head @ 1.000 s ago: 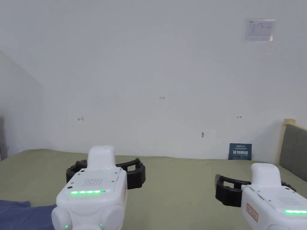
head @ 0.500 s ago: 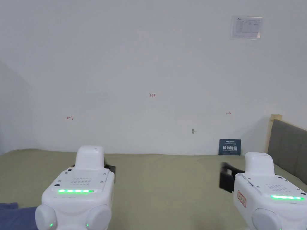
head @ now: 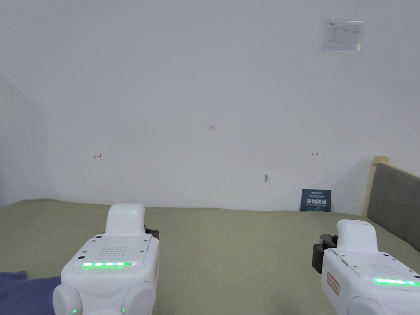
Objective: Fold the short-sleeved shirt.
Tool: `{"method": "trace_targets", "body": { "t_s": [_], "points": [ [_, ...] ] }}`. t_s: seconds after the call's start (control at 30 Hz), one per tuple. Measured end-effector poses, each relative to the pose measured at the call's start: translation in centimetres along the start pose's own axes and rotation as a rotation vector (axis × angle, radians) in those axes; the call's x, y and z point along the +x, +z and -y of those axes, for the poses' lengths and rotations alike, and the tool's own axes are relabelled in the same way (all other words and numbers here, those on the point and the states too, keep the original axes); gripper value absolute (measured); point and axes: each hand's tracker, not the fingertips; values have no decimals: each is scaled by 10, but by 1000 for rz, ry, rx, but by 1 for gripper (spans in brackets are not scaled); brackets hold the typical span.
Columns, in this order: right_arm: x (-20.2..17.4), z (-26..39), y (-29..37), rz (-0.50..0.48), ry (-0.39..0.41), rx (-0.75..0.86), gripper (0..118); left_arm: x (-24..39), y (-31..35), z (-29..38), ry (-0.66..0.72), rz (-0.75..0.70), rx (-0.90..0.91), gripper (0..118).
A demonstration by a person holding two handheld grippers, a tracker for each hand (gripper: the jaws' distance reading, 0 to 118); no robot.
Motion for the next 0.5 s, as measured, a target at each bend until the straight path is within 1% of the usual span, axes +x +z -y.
{"method": "trace_targets", "body": {
  "t_s": [0.13, 0.23, 0.37, 0.43, 0.5],
  "points": [
    [-13, -3, -1, -55, 28, 6, 2, -14, 3, -3, 10, -30, -6, 0],
    [-36, -4, -4, -110, 48, 25, 2, -36, 10, -5, 28, -72, -4, 0],
    [-85, -13, 1, -233, 53, 30, 2, -76, 31, -7, 10, -173, 20, 0],
    [-112, -17, 7, -301, 50, 38, 2, -100, 45, -7, -6, -248, 19, 0],
    [-144, -16, 9, -368, 67, 44, 2, -126, 63, -6, 5, -303, 26, 0]
  ]
}}
